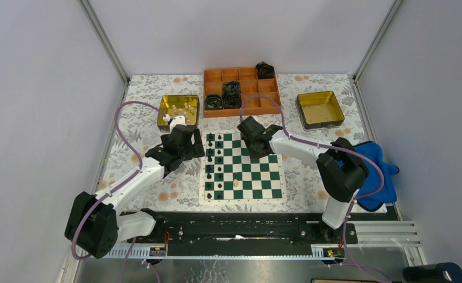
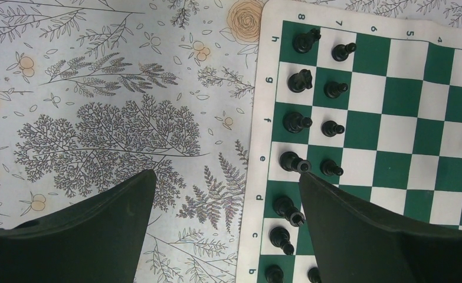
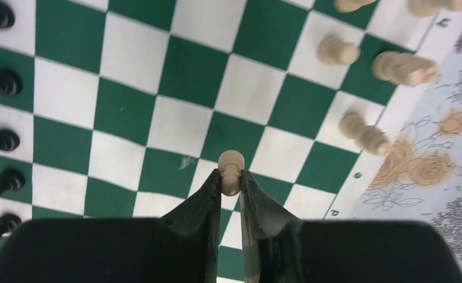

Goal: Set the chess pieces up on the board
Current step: Pick up the chess piece from the chessboard, then place the chess piece on the chessboard.

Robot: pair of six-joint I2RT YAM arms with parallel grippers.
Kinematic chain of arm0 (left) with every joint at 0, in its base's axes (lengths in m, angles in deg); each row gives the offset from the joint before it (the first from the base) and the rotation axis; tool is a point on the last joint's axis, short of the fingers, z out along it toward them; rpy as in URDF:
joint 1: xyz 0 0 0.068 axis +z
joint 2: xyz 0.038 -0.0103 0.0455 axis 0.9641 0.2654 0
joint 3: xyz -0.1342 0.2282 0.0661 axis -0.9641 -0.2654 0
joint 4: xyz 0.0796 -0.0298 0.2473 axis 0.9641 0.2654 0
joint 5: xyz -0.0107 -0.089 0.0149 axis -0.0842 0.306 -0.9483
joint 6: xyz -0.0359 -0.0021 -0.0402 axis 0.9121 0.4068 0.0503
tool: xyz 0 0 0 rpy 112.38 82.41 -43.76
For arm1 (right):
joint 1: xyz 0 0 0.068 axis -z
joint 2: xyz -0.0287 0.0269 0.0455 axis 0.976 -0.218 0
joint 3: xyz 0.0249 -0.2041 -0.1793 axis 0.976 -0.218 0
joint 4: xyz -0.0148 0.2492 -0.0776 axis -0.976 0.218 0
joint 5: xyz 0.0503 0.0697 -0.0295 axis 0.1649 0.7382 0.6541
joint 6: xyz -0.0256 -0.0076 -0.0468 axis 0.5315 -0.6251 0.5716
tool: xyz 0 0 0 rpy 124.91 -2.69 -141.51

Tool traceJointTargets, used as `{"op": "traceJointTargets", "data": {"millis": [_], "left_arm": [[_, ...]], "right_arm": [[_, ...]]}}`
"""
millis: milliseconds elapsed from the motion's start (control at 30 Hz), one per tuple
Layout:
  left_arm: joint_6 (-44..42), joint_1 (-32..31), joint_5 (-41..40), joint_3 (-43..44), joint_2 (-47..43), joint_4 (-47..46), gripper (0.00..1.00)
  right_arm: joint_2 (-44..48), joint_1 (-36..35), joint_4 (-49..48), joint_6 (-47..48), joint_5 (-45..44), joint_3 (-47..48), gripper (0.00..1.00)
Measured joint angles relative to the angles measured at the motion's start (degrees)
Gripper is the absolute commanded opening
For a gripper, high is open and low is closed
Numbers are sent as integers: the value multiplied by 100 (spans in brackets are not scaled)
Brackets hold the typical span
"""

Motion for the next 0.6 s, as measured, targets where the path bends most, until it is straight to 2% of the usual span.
{"op": "traceJointTargets", "data": {"millis": [233,600], "left_arm": [[0,-2,-2,0,39,0,99],[0,-2,-4,0,70,0,99]], "right_arm": [[-63,448,-4,31,-9,203,16],[-531,708,-4,66,-7,323,16]]}}
